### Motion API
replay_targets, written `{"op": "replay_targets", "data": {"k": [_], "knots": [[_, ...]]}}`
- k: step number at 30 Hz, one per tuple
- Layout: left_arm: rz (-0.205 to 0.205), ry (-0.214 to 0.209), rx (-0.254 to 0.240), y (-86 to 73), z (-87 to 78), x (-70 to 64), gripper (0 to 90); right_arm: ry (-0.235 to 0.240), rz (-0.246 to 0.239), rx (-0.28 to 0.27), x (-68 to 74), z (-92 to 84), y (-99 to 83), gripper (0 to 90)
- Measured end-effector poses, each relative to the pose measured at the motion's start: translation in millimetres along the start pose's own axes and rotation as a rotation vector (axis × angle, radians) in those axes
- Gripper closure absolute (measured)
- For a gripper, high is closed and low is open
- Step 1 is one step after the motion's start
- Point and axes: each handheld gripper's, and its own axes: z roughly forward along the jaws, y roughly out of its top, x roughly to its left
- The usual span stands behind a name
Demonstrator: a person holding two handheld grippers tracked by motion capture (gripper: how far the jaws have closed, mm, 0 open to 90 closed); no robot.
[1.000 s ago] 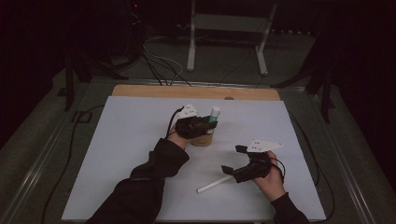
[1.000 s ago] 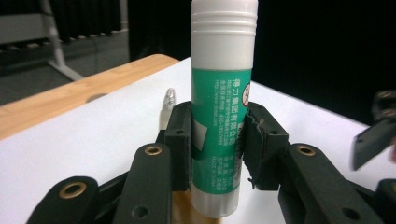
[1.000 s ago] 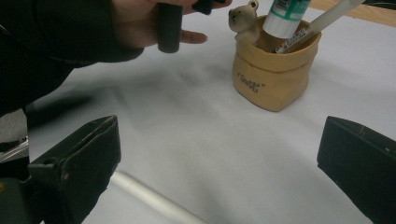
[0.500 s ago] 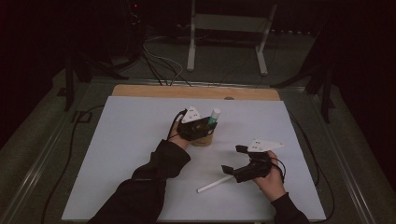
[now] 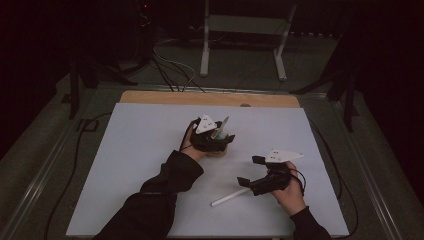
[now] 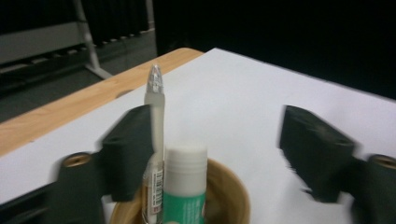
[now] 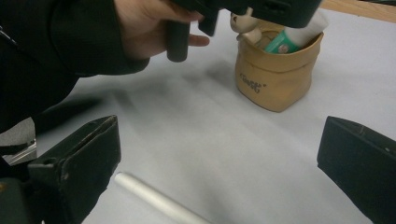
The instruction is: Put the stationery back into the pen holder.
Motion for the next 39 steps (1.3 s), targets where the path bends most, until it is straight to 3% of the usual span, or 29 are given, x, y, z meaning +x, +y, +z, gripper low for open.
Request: {"op": "replay_targets", "data": {"k": [1,2,5,7,11,15,26,39], "knots": [[0.0,0.0,0.0,0.0,0.0,0.0,21.9,0.0,0.0,0.001,0.2,0.0,0.0,0.0],[-0.038,-0.028,-0.028,6.1,-7.5,-0.1,16.5,0.001,-0.001,0.001,0.3,0.2,0.0,0.0],[-0.066,-0.048,-0.057,12.2,-16.1,0.5,13.0,0.001,0.001,0.002,-0.1,0.1,-0.2,0.0],[-0.08,-0.067,-0.053,17.4,-22.9,1.1,8.2,-0.001,0.0,0.002,-0.2,-0.2,-0.2,0.0],[-0.069,-0.092,-0.044,23.6,-35.9,-0.4,2.7,-0.003,0.0,-0.002,-0.7,-1.3,0.2,0.0],[-0.071,-0.122,-0.042,25.7,-49.1,-3.9,2.5,-0.003,0.006,-0.009,-1.6,-2.4,0.5,0.0],[-0.109,-0.13,-0.033,26.1,-80.8,-1.2,1.6,-0.002,0.015,-0.027,-3.2,-6.1,2.4,0.0],[-0.116,-0.162,0.018,18.2,-101.0,-9.0,1.6,0.001,0.019,-0.024,-3.4,-5.3,2.0,0.0]]}}
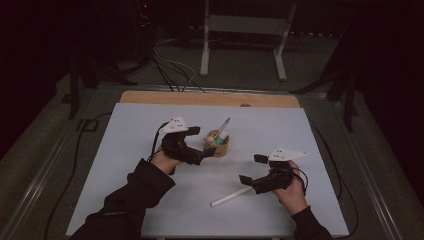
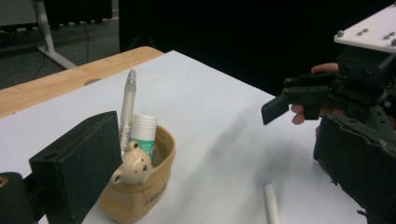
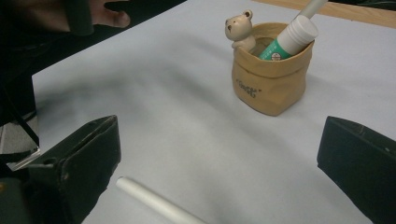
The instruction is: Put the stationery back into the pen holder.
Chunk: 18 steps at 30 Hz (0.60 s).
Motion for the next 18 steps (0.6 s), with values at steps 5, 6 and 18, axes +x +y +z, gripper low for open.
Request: {"op": "replay_targets", "data": {"k": [5,6,18], "knots": [[-0.004,-0.018,0.012,-5.6,-1.9,-5.9,1.6,-0.002,0.004,0.002,0.1,-0.1,-0.2,0.0],[-0.005,-0.023,0.014,-7.2,-2.3,-7.2,1.6,0.0,0.004,0.002,0.4,-0.2,-0.1,0.0],[-0.001,-0.053,0.027,-28.8,-6.5,-21.9,1.6,0.001,0.003,0.0,0.7,-0.5,0.2,0.0]]}}
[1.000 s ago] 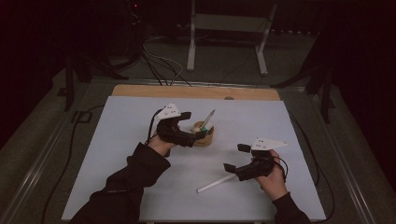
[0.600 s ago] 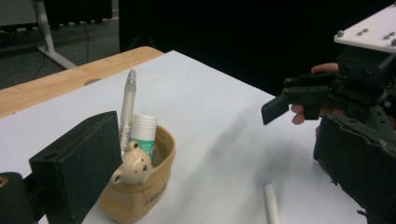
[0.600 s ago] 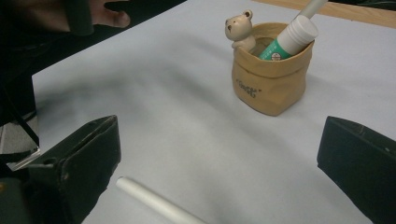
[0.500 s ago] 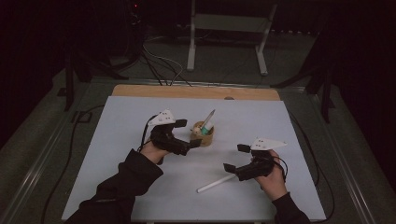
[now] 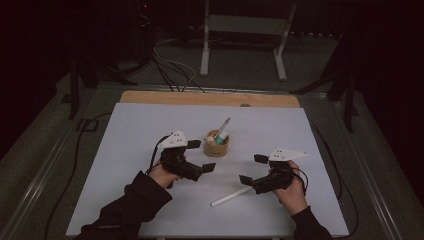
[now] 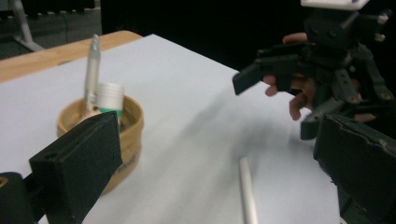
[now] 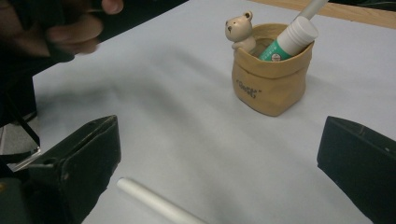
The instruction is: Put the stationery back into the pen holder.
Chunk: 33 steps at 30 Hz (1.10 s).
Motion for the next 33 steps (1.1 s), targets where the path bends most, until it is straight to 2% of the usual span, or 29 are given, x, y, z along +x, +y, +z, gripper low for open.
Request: {"op": "replay_targets", "data": {"k": [4,7,10,11,15,20,28,29,33], "knots": [[-0.007,-0.01,0.014,-6.3,0.4,-4.1,1.7,0.001,-0.002,0.0,0.0,0.1,0.0,0.0],[-0.021,-0.029,0.044,-14.8,2.2,-10.3,1.6,0.0,-0.001,0.003,-0.1,0.3,-0.2,0.0],[-0.009,-0.04,0.056,-18.2,3.0,-14.4,1.6,-0.001,0.0,0.003,0.1,0.7,-0.3,0.0],[0.014,-0.051,0.068,-21.6,4.5,-19.1,1.6,0.001,0.001,0.002,0.3,0.7,-0.3,0.0],[0.012,-0.076,0.089,-29.9,7.8,-27.2,1.6,0.001,-0.001,0.006,0.5,1.6,-0.5,0.0],[0.026,-0.071,0.115,-41.5,13.6,-37.4,1.6,0.003,0.0,0.006,0.8,1.8,-0.4,0.0],[0.034,-0.053,0.143,-56.9,20.2,-45.0,2.1,0.001,-0.002,0.002,0.8,0.5,0.0,0.0],[0.053,-0.042,0.159,-61.6,22.5,-48.7,2.1,0.002,0.0,0.003,0.5,0.7,-0.2,0.0],[0.068,-0.037,0.186,-67.7,26.0,-51.3,2.2,0.001,-0.005,0.004,1.1,0.5,0.2,0.0]]}}
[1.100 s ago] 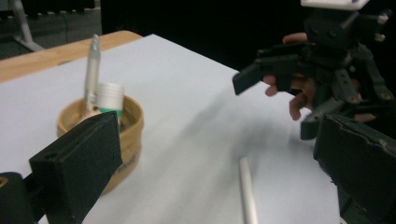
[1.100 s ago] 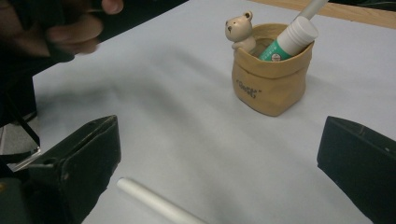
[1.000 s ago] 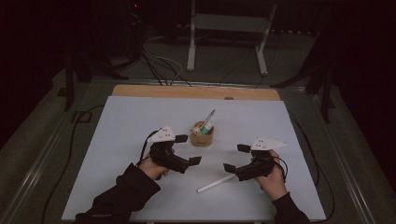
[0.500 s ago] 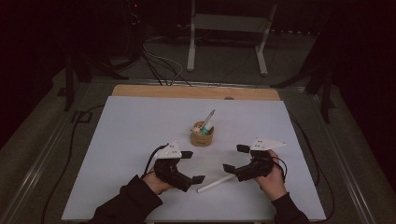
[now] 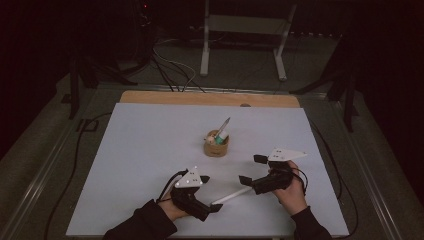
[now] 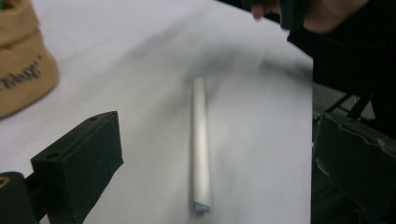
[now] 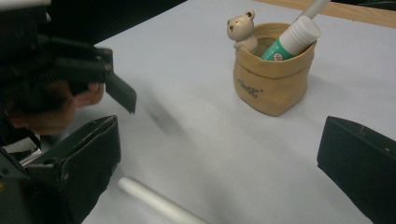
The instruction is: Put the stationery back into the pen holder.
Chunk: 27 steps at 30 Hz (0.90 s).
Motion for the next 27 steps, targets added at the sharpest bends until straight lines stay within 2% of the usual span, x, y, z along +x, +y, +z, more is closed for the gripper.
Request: {"op": "replay_targets", "data": {"k": [2,3,6,7,9,13,14,17,27], "knots": [[0.003,-0.001,0.018,-3.7,3.3,-0.9,2.3,0.001,0.001,-0.001,-0.1,-0.1,0.0,0.0],[0.022,0.007,0.045,-6.1,6.4,-3.0,2.3,0.0,0.001,0.0,-0.1,0.1,-0.2,0.0],[0.037,0.007,0.063,-7.7,8.9,-4.5,5.1,0.004,0.0,0.002,0.1,0.8,-0.7,0.0],[0.049,0.011,0.088,-9.4,12.4,-6.1,5.2,0.005,0.0,0.003,0.3,1.0,-0.8,0.0],[0.066,0.022,0.107,-11.0,15.3,-7.7,6.6,0.01,0.002,0.003,0.5,1.1,-0.7,0.0],[0.073,0.033,0.124,-12.6,17.2,-8.9,10.0,0.009,0.001,0.003,0.9,0.8,-0.4,0.0],[0.078,0.036,0.125,-12.9,17.6,-9.1,15.2,0.009,0.004,0.002,0.8,0.6,-0.4,0.0],[0.095,0.043,0.139,-13.4,18.7,-10.0,18.4,0.008,0.005,0.001,0.4,0.4,-0.5,0.0],[0.135,0.072,0.192,-13.9,27.4,-15.5,43.6,0.007,0.002,0.002,0.6,0.5,-0.2,0.0]]}}
